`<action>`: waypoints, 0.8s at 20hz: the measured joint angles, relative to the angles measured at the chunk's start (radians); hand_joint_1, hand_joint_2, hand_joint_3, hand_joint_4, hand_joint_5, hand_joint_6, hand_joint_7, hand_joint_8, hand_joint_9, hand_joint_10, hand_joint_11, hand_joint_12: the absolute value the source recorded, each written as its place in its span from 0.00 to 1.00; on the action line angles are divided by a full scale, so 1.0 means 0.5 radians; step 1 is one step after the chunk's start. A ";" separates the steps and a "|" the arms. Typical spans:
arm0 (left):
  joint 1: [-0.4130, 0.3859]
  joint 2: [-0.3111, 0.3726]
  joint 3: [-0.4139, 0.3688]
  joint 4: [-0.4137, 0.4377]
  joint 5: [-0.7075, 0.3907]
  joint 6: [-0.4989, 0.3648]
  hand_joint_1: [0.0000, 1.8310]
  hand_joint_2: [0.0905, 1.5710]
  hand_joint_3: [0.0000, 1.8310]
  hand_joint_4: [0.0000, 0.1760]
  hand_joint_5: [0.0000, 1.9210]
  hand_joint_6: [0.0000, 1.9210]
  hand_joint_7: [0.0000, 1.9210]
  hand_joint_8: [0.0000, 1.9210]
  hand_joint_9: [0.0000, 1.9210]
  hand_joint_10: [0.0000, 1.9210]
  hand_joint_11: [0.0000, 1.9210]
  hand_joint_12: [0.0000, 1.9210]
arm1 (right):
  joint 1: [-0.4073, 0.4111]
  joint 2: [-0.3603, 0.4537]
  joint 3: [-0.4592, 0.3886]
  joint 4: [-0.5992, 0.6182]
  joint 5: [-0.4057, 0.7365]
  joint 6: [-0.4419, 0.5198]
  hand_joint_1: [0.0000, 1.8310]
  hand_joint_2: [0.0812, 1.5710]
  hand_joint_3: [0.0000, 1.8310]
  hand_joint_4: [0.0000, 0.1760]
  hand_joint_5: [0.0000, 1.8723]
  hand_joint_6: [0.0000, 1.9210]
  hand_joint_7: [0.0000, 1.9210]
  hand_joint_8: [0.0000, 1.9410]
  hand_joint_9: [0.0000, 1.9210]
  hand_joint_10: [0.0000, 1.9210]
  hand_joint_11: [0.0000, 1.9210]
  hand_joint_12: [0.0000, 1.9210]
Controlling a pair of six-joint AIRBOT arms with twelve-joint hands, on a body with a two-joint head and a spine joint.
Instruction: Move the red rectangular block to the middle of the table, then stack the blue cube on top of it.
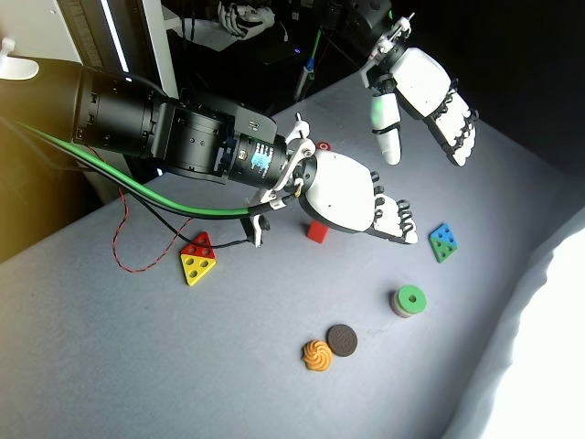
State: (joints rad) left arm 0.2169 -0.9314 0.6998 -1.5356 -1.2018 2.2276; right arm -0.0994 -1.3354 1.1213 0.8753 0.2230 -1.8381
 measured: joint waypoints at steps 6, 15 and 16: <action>0.000 0.000 0.000 -0.002 -0.002 0.002 0.01 0.73 0.00 0.00 0.07 0.00 0.07 0.00 0.04 0.00 0.00 0.12 | -0.023 0.000 -0.011 0.001 0.006 0.001 0.57 0.69 0.00 0.55 0.52 0.53 0.01 0.00 0.00 0.00 0.00 0.00; -0.006 0.000 -0.002 -0.005 0.000 0.008 0.02 0.74 0.00 0.00 0.08 0.00 0.07 0.00 0.04 0.00 0.00 0.11 | -0.046 0.000 -0.011 0.002 0.031 -0.050 0.42 0.64 0.00 0.43 0.34 0.39 0.00 0.00 0.00 0.00 0.00 0.00; -0.006 0.000 -0.002 -0.005 -0.001 0.008 0.02 0.74 0.00 0.00 0.08 0.00 0.08 0.00 0.05 0.01 0.00 0.14 | -0.049 0.000 -0.011 0.002 0.028 -0.053 0.40 0.61 0.00 0.66 0.34 0.38 0.00 0.00 0.00 0.00 0.00 0.00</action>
State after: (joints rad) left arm 0.2138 -0.9314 0.6987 -1.5379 -1.2022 2.2318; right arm -0.1238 -1.3354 1.1160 0.8761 0.2371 -1.8645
